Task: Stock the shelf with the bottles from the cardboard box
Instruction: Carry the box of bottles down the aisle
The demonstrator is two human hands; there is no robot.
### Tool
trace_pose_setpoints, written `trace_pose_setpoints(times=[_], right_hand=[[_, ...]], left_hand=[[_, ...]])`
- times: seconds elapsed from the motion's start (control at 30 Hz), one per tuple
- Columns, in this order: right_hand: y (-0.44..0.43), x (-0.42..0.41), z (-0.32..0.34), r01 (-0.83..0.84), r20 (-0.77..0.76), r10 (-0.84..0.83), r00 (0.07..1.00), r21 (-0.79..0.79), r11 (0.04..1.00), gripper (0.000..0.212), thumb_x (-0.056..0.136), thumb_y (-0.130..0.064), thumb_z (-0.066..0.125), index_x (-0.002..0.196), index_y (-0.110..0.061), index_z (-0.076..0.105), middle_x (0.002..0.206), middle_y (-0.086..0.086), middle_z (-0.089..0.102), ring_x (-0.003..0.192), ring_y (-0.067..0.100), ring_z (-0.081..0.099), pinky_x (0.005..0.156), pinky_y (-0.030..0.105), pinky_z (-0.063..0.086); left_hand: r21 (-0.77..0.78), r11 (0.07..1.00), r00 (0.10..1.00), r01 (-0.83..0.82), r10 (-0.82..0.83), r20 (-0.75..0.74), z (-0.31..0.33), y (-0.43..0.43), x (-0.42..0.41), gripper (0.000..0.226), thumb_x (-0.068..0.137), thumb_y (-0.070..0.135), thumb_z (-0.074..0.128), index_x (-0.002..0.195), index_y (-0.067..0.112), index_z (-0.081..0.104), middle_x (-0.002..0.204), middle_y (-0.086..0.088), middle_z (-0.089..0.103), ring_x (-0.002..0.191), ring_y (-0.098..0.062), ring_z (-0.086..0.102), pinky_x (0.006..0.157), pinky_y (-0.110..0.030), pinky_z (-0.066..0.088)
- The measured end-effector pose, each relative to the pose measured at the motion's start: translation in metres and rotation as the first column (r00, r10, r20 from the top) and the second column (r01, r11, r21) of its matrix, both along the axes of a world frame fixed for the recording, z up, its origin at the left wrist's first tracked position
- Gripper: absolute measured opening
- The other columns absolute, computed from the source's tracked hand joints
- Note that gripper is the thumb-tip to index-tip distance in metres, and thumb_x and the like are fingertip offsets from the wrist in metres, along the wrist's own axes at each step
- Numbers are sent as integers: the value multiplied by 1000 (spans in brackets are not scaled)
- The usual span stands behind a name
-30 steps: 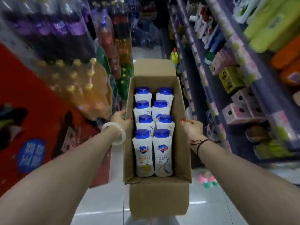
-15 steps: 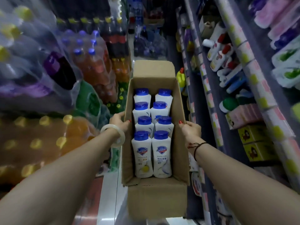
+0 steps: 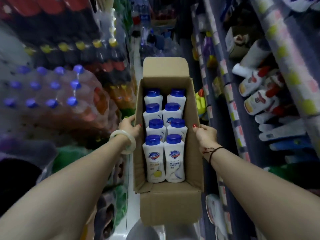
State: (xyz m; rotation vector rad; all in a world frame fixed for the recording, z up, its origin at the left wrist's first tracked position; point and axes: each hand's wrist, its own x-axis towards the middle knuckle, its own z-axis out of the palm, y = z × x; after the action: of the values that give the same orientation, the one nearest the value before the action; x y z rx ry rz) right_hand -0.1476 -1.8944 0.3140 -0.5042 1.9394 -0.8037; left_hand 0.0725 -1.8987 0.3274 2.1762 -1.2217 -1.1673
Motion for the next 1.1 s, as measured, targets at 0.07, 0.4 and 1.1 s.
trace_pose_setpoints(times=[0.07,0.4,1.1], right_hand=[[-31,0,-18,10,-7,-10,1000,1,1000,28,83,-18,66,109,-7,69,97,9,68,97,28,64,94,43,51],[-143,-6,-153,38,-12,-38,999,9,999,29,84,-15,65,111,-3,68,99,10,68,93,22,60,90,34,49],[-183,-12,-427,29,-13,-28,1000,58,998,25,89,-13,60,112,-8,68,95,2,67,75,12,57,72,29,48]], left_hand=[[-3,1000,1000,-4,4,-6,-14,-29,-2,43,90,13,53,133,19,52,127,-8,61,114,-28,57,94,-35,44],[37,999,1000,-27,27,5,-140,-137,-3,42,88,12,56,130,18,55,120,-9,66,108,-29,61,97,-40,47],[118,989,992,-92,100,-72,-427,-187,-16,43,91,10,54,133,17,51,125,-10,62,105,-29,61,94,-44,50]])
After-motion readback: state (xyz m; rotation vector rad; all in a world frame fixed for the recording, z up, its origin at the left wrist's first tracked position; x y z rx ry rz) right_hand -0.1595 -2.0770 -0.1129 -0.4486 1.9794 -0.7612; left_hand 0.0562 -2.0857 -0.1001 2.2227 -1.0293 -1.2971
